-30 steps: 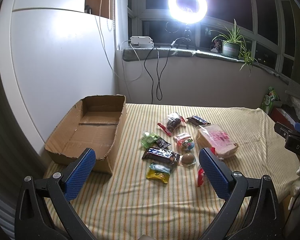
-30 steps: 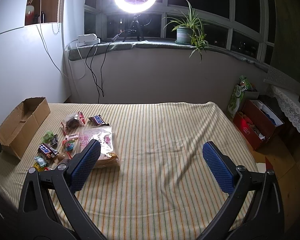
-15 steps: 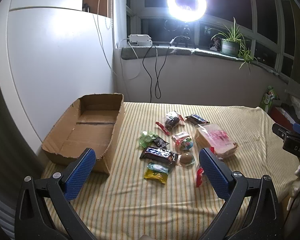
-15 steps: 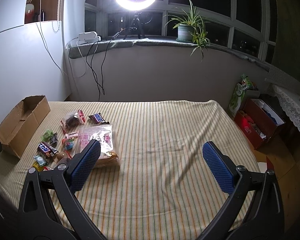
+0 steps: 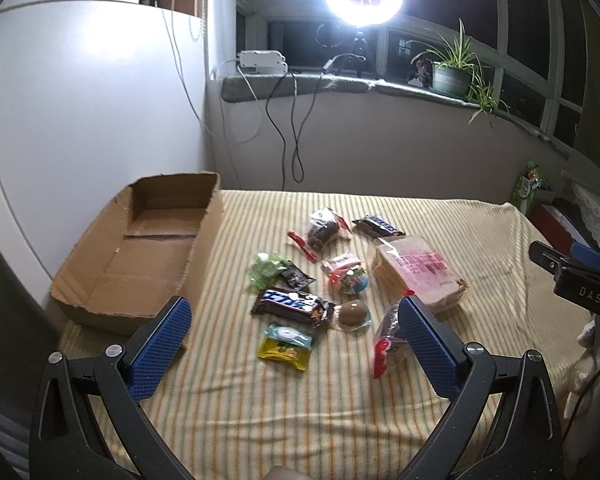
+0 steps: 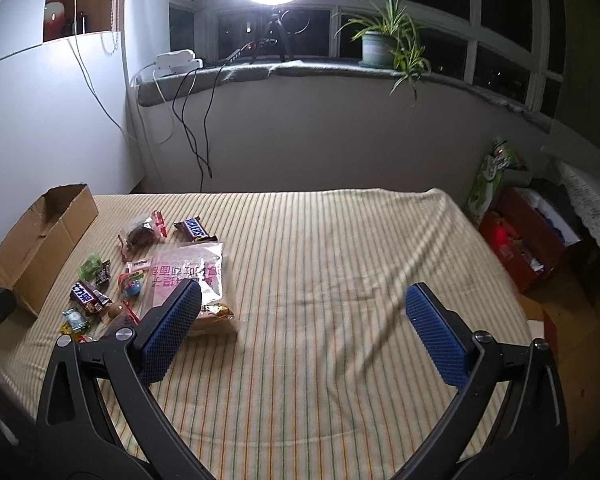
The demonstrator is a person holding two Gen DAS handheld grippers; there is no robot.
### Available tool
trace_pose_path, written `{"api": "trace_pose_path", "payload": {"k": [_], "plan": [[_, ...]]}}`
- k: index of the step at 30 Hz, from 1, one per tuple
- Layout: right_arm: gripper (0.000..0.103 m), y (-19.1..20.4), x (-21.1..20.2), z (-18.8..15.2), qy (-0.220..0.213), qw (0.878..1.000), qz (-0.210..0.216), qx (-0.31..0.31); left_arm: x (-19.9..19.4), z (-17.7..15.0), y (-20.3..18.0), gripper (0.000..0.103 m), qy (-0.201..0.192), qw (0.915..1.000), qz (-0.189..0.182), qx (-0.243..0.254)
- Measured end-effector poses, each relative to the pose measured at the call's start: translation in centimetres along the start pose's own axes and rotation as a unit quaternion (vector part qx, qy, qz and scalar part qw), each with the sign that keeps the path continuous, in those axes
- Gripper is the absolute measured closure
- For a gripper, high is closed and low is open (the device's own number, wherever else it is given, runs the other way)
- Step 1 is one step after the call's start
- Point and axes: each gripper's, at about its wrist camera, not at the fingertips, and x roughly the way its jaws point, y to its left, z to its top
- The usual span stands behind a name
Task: Organize snacks
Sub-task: 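Move the right gripper to the pink-printed bread loaf and close on it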
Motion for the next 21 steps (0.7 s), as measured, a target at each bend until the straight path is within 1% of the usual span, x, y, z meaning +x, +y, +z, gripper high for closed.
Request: {"api": "trace_pose_path", "payload": {"k": [4, 6, 9, 11, 14, 16, 19, 21], "plan": [[0.0, -0.2, 1.2, 0.2, 0.013, 1.0, 0.019, 0.001, 1.1, 0.1, -0.5, 0.001, 0.011, 0.9998, -0.016, -0.002], [0.0, -0.4, 1.6, 0.3, 0.018, 0.999, 0.037, 0.0, 1.7, 0.1, -0.8, 0.001, 0.016, 0.9996, -0.023, -0.004], [0.0, -0.2, 2.5, 0.6, 0.027, 0.997, 0.072, -0.006, 2.5, 0.3, -1.2, 0.001, 0.025, 0.9987, -0.044, -0.006], [0.0, 0.0, 3.3, 0.9, 0.04, 0.994, 0.103, -0.012, 3.3, 0.6, -1.5, 0.005, 0.033, 0.9977, -0.059, -0.007], [0.0, 0.3, 4.8, 1.2, 0.068, 0.988, 0.138, -0.011, 4.5, 1.2, -1.7, 0.009, 0.045, 0.9952, -0.085, -0.02], [0.0, 0.4, 5.6, 1.3, 0.075, 0.984, 0.161, -0.01, 5.2, 1.4, -2.2, 0.012, 0.055, 0.9926, -0.106, -0.024], [0.0, 0.0, 6.7, 1.5, 0.073, 0.976, 0.205, 0.008, 6.4, 1.7, -3.3, 0.022, 0.07, 0.9888, -0.13, -0.019], [0.0, -0.3, 7.5, 1.9, 0.081, 0.971, 0.222, 0.017, 7.2, 1.9, -3.8, 0.024, 0.082, 0.9852, -0.148, -0.023]]}}
